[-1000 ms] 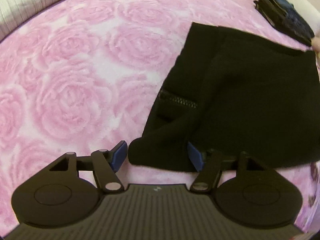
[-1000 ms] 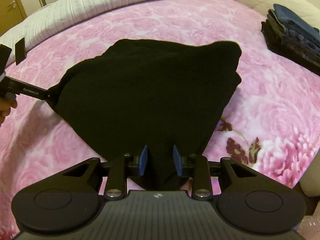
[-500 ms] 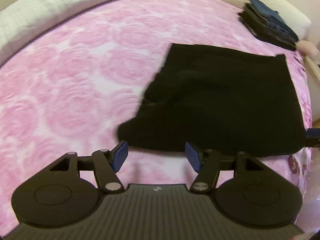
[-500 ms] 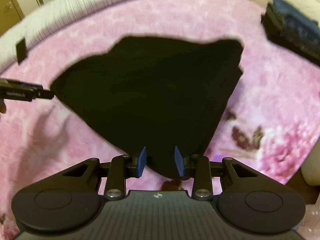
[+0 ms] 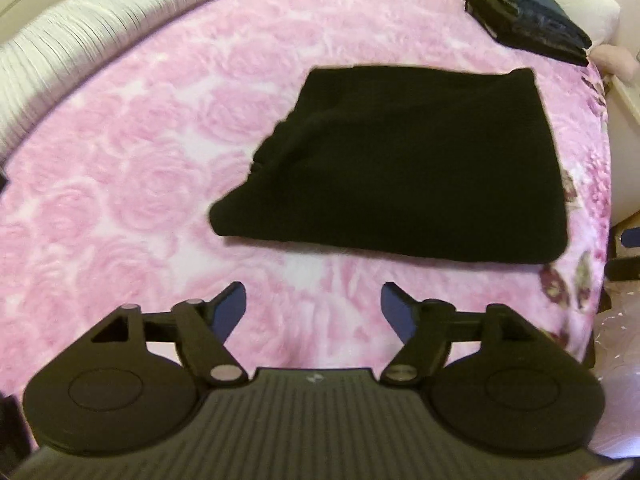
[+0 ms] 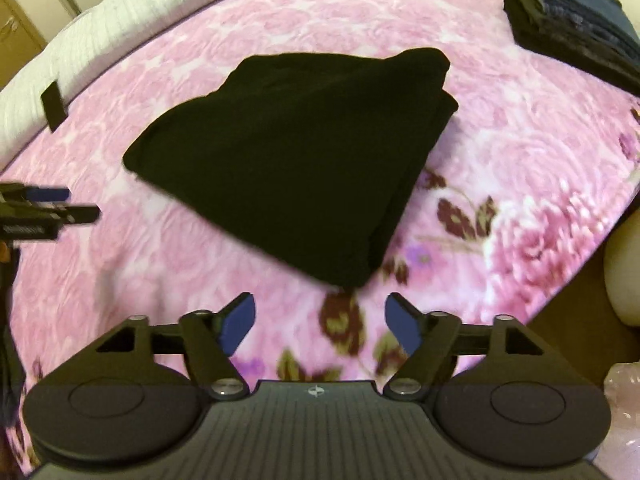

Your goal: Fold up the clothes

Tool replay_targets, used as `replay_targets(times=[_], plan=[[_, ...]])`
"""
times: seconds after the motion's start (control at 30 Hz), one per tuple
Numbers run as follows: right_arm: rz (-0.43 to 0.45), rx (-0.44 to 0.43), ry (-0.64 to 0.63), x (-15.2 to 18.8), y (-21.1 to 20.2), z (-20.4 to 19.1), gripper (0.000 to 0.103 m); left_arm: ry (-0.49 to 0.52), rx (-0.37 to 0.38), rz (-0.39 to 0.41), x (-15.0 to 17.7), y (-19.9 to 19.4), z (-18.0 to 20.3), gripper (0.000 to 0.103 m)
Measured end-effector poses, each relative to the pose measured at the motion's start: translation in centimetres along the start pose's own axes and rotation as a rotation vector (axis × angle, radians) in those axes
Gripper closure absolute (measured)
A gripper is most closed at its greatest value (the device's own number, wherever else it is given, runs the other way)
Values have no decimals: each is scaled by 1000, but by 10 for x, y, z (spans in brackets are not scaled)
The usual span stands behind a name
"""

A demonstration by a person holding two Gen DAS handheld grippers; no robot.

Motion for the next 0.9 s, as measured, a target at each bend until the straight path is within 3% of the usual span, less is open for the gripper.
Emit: replay_targets(times=[0.17, 0.33, 0.57, 0.9], plan=[[24, 34, -75, 3, -30, -18, 19, 54, -27, 41, -1, -44, 9, 18], [96, 99, -142, -4, -61, -42, 15, 249, -35, 85, -2, -70, 33, 2], [181, 165, -138, -4, -83, -75, 15, 462, -14, 105, 10, -85, 49, 1], [192, 197, -142, 2, -86, -111, 15, 480, 9, 191, 13, -107, 29, 1]])
Point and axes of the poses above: each gripper's, at about its wrist camera, not at the fingertips, and y roughly the way its jaws point, z to its right, x to its underside, the point moved 5 cm from there along y, roughly the way its jaws point, and after that the axes turned 10 degrees about -x, right-handed, at the moved point
